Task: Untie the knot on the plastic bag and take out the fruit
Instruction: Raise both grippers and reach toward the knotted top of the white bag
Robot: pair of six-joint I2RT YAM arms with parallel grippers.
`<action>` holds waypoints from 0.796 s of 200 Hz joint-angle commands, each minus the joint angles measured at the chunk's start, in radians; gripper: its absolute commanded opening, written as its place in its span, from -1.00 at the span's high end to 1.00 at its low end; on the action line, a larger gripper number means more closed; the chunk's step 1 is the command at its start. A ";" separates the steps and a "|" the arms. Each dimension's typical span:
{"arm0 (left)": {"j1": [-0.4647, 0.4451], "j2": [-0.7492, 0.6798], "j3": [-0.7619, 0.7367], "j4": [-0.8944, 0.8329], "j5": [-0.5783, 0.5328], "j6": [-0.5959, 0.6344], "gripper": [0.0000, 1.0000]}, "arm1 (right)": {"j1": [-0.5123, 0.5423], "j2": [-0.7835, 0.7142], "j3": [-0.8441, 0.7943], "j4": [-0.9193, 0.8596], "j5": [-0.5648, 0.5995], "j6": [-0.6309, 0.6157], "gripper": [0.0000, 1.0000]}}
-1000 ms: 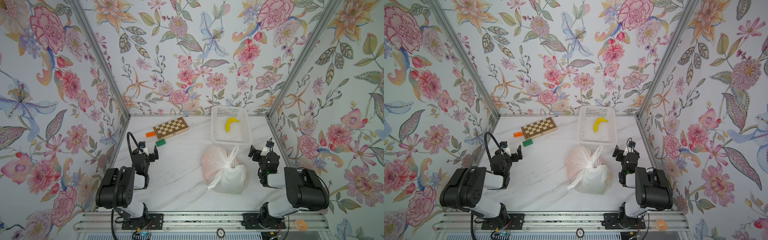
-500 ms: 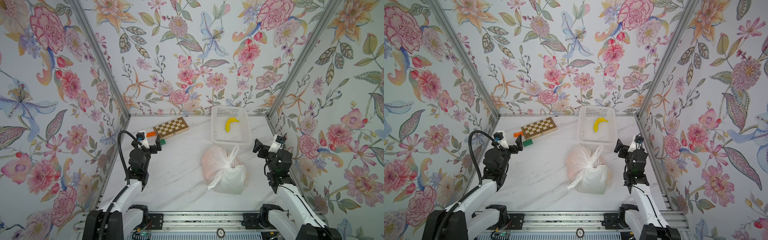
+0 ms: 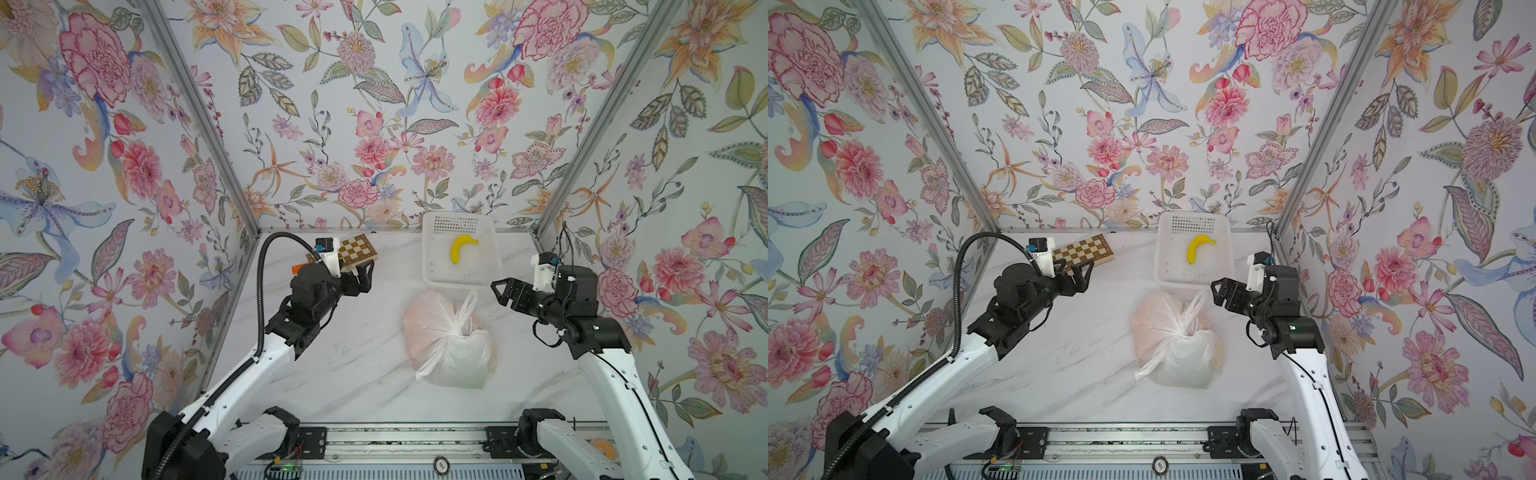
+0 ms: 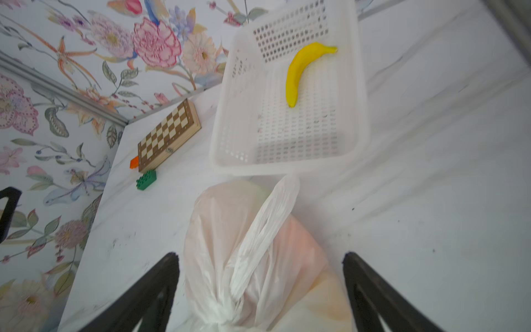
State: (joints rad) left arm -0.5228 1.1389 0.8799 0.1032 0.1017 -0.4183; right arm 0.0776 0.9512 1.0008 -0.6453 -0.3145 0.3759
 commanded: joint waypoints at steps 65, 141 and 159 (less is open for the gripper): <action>-0.277 0.332 0.232 -0.172 -0.022 -0.087 -0.93 | 0.283 0.126 -0.101 -0.118 0.135 0.122 -0.52; -0.339 0.532 0.356 -0.212 0.049 -0.066 -0.83 | 0.350 0.189 -0.178 -0.027 0.115 0.160 0.09; -0.361 0.581 0.383 -0.235 0.063 -0.047 -0.74 | 0.368 0.193 -0.202 0.000 0.103 0.174 0.20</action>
State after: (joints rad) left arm -0.8482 1.6665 1.2060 -0.0776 0.1280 -0.5018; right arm 0.4221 1.1313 0.8310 -0.6907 -0.2012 0.5255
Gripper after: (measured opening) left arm 0.893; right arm 0.427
